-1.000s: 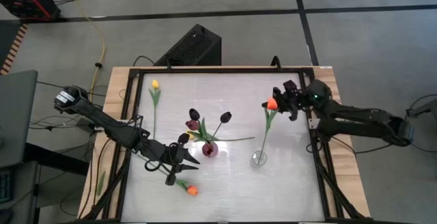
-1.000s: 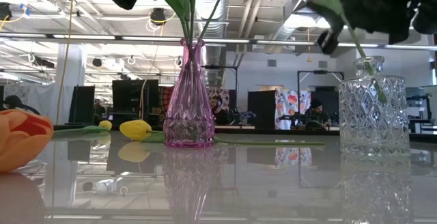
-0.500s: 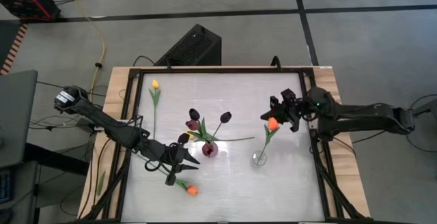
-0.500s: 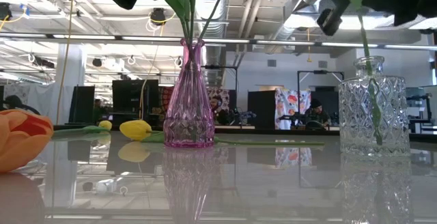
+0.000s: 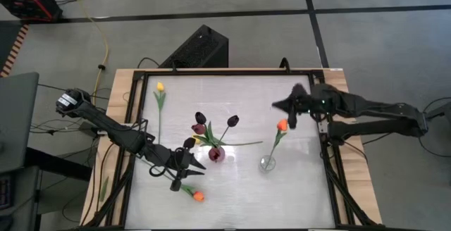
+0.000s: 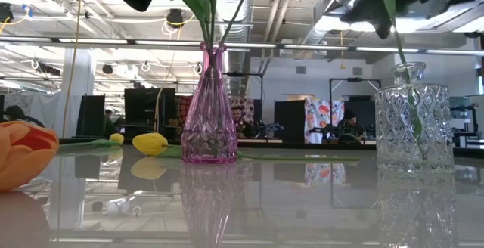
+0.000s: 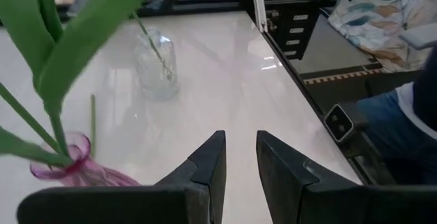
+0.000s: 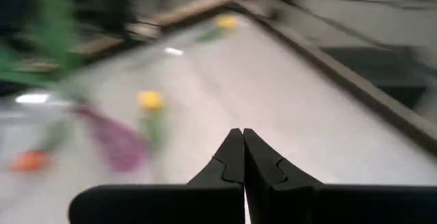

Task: Sort flowers into vase by color
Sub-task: Put the orange flower into the transparent vase

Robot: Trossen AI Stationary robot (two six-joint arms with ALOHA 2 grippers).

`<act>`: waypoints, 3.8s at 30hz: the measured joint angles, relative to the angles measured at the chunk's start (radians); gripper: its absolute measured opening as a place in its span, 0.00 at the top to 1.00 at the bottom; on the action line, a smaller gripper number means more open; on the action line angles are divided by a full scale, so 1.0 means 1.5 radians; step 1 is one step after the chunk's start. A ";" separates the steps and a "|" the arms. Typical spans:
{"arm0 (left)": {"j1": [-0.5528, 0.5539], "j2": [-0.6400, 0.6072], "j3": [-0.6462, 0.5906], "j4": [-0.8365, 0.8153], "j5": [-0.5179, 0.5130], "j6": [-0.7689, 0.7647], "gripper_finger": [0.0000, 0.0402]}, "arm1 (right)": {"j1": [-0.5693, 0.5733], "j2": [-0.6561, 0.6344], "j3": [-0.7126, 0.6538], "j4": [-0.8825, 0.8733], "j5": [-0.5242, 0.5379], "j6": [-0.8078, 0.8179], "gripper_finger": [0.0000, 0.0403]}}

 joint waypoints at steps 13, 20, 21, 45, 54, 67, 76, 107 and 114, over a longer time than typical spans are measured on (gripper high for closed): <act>-0.003 0.000 0.000 -0.186 0.045 -0.198 0.83 | -0.083 0.000 0.016 -0.179 0.048 -0.014 0.95; -0.068 0.000 0.000 -0.301 0.168 -0.305 0.83 | -0.036 0.001 0.016 -0.179 0.037 -0.010 0.95; -0.078 0.000 0.000 -0.309 0.165 -0.312 0.83 | -0.030 0.001 0.016 -0.179 0.037 -0.010 0.95; -0.139 0.229 0.005 -0.396 0.109 -0.275 0.82 | 0.037 0.001 0.016 -0.173 0.036 -0.010 0.95; -0.139 0.187 -0.003 -0.399 0.101 -0.259 0.98 | 0.037 0.001 0.016 -0.163 0.036 -0.009 0.95; -0.139 0.046 -0.004 -0.137 -0.039 -0.135 1.00 | 0.035 -0.042 0.036 -0.185 0.048 -0.016 0.95; -0.120 0.100 -0.002 0.315 -0.098 0.171 1.00 | 0.035 -0.051 0.038 -0.198 0.054 -0.015 0.95; 0.097 0.569 0.482 0.577 -0.003 0.274 1.00 | 0.038 -0.042 0.029 -0.246 0.054 -0.015 0.95; 0.136 0.569 0.483 0.570 -0.005 0.247 1.00 | 0.037 -0.043 0.029 -0.244 0.054 -0.015 0.95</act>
